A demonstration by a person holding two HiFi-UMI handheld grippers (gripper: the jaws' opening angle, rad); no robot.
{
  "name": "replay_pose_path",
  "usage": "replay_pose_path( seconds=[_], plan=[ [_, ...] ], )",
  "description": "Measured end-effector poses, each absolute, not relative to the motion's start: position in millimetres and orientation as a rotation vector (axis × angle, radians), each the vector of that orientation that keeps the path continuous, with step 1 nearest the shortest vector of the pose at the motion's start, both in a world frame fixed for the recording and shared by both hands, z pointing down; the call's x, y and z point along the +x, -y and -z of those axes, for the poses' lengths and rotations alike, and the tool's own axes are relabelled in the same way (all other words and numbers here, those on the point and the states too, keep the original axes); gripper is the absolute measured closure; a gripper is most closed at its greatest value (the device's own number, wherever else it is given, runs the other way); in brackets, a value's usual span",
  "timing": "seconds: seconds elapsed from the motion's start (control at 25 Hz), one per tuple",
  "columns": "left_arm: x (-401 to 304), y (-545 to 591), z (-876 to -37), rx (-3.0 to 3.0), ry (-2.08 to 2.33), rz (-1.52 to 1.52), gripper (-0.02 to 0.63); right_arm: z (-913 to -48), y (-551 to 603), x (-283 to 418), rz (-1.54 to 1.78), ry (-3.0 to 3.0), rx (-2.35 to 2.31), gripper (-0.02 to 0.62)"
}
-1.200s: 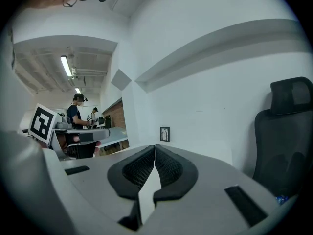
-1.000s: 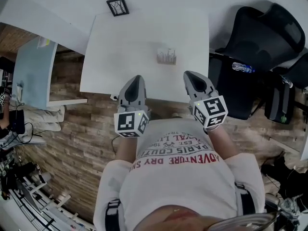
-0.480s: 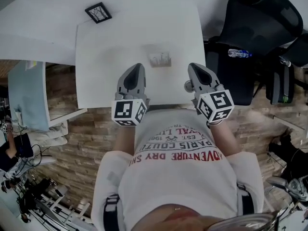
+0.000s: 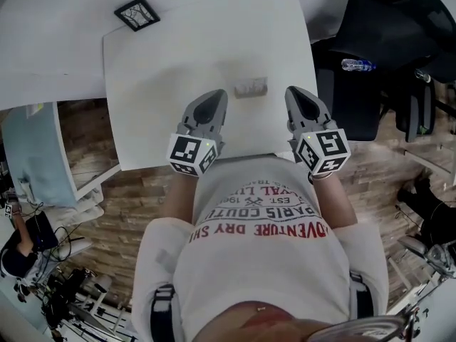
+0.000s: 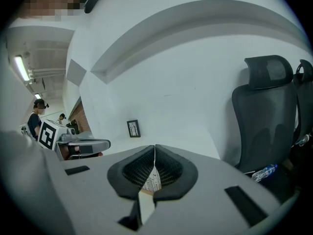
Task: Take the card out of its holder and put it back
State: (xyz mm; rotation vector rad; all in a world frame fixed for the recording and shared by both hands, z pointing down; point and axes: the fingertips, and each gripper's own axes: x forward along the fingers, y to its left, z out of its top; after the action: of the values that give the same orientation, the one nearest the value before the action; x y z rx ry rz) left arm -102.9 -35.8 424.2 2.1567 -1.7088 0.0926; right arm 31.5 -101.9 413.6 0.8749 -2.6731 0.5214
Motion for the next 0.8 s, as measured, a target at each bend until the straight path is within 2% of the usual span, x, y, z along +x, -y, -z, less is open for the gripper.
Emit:
replay_pose_path(
  seconds=[0.28, 0.36, 0.48, 0.8],
  plan=[
    [-116, 47, -456, 2.255, 1.468, -0.025, 0.575, -445, 96, 22, -0.586, 2.568, 0.952, 0.569],
    [-110, 48, -468, 2.318, 1.361, -0.082, 0.465, -451, 93, 21, -0.600, 2.540, 0.976, 0.569],
    [-103, 51, -487, 2.408, 1.207, -0.196, 0.399, -461, 92, 19, -0.615, 2.505, 1.009, 0.569],
    [-89, 67, -510, 2.500, 1.034, -0.263, 0.391, -482, 84, 18, -0.630, 2.427, 1.041, 0.569]
  ],
)
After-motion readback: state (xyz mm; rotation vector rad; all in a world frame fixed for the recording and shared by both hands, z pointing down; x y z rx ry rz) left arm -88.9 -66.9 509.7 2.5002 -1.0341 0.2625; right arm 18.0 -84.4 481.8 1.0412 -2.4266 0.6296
